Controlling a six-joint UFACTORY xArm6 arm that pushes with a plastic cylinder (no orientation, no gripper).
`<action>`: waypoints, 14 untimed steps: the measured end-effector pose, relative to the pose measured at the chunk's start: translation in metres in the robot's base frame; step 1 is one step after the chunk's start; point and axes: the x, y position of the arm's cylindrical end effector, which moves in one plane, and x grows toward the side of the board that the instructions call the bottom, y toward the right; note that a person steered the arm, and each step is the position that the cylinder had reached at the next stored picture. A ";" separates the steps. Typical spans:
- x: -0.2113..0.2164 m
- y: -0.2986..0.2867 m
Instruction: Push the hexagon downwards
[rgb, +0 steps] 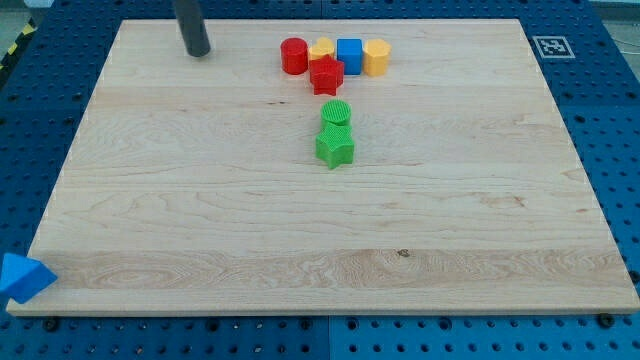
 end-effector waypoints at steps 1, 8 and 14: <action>-0.009 0.017; -0.038 0.153; -0.028 0.233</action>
